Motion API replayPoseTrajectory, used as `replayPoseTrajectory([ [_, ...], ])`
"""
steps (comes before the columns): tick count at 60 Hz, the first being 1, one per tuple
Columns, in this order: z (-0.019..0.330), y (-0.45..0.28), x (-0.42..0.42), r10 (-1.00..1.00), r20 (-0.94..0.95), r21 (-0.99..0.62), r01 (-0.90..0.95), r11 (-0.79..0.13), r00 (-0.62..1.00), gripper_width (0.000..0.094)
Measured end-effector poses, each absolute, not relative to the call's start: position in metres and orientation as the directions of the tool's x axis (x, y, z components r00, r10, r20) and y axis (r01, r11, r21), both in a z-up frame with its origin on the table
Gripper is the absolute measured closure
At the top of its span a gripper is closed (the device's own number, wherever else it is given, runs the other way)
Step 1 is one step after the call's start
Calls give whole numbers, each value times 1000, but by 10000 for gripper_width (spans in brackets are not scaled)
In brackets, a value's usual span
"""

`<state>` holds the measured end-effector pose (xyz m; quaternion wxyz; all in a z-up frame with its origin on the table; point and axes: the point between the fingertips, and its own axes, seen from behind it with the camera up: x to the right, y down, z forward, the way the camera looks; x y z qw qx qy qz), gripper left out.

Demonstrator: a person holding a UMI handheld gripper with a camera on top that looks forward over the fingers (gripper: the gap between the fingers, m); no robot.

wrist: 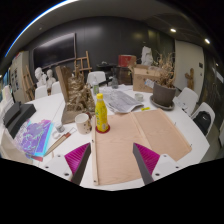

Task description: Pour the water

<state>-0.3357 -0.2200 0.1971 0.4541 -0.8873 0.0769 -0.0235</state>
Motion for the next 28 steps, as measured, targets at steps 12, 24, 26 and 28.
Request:
replayPoseTrajectory([
  [12, 220, -285, -337, -163, 25, -810, -76, -582, 986, 70],
  [24, 225, -309, -339, -155, 24, -801, -74, -593, 988, 74],
  [26, 225, -312, -340, -151, 23, -801, -72, -595, 988, 73],
  [28, 225, -313, -341, -144, 20, -802, -70, -593, 989, 74],
])
